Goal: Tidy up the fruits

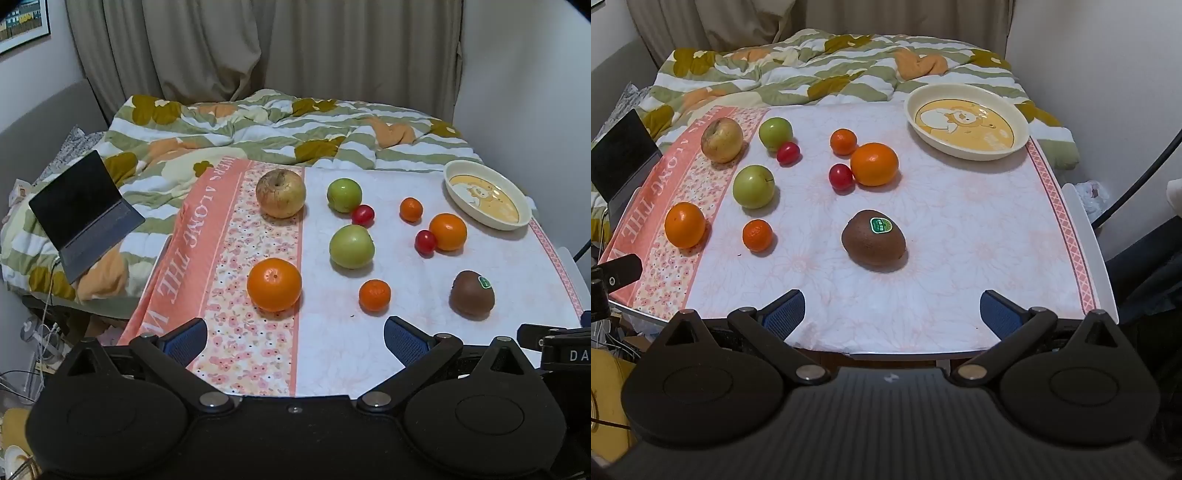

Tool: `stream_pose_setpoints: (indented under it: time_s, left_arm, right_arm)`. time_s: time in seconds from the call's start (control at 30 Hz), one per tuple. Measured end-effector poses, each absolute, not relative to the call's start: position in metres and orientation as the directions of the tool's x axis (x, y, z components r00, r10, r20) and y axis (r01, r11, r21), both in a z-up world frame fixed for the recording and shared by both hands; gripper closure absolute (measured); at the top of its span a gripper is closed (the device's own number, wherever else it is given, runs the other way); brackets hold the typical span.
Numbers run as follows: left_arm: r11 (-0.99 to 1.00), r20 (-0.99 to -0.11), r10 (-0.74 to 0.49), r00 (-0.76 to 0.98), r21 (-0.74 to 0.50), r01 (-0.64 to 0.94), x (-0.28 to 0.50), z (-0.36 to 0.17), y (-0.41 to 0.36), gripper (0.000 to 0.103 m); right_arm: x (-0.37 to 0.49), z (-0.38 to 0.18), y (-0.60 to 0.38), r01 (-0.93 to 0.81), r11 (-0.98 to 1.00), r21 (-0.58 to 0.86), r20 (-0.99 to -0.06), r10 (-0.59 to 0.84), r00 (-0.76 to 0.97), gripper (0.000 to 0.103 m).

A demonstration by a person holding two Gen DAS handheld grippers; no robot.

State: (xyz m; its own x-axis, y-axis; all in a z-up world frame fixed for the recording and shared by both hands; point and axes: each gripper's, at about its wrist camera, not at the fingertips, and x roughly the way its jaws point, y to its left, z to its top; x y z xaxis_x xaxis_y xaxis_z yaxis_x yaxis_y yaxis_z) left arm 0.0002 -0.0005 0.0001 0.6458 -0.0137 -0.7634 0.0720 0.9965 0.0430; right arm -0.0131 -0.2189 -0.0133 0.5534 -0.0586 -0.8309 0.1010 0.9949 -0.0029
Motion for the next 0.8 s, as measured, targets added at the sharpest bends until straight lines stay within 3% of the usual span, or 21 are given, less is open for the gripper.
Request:
stream_pose_setpoints:
  time_s: [0.8]
  left_arm:
    - [0.998, -0.770, 0.002, 0.638, 0.045, 0.051, 0.0071, -0.0042, 0.0033, 0.000]
  right_arm:
    - [-0.0041, -0.0144, -0.2180, 0.099, 0.995, -0.003, -0.836, -0.057, 0.546, 0.000]
